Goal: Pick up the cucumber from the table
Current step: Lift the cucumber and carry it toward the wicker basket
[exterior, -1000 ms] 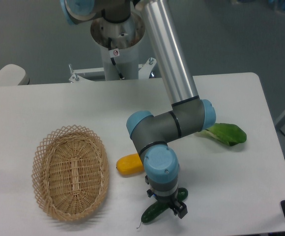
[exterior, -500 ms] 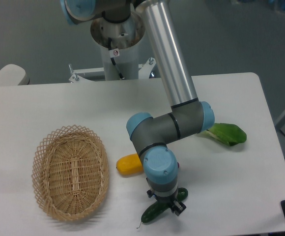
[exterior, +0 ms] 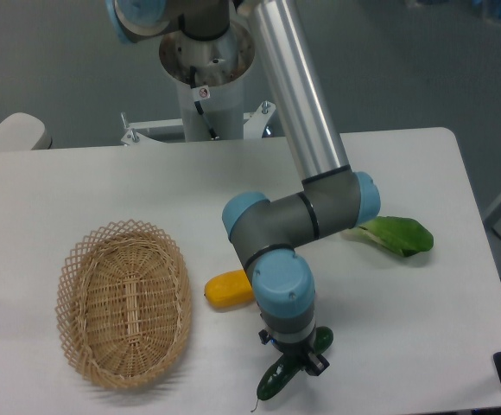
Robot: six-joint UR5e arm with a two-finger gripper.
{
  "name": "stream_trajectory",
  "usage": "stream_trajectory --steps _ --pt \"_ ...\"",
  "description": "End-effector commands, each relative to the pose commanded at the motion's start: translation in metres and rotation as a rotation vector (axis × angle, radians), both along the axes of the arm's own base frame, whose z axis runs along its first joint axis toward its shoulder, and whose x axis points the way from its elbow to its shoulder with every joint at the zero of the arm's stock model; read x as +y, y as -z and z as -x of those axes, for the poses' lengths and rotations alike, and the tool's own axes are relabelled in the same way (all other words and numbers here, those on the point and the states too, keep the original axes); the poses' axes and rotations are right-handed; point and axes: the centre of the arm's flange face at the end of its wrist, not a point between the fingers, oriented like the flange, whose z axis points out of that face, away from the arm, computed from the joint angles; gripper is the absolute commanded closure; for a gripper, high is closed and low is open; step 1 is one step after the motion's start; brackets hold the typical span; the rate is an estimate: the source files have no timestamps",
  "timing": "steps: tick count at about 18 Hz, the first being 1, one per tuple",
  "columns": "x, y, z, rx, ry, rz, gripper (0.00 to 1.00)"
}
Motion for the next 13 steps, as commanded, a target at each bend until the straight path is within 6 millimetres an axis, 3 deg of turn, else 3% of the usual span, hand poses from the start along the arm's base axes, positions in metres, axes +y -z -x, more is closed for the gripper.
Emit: stream_trajectory --steps 4,9,13 --pt "0.003 -0.057 -0.059 -0.03 0.06 0.026 0.86" --pt "0.001 -0.09 -0.112 -0.056 0.105 -0.017 0.86" --pt "0.003 -0.091 -0.131 -0.102 0.075 -0.056 0.86"
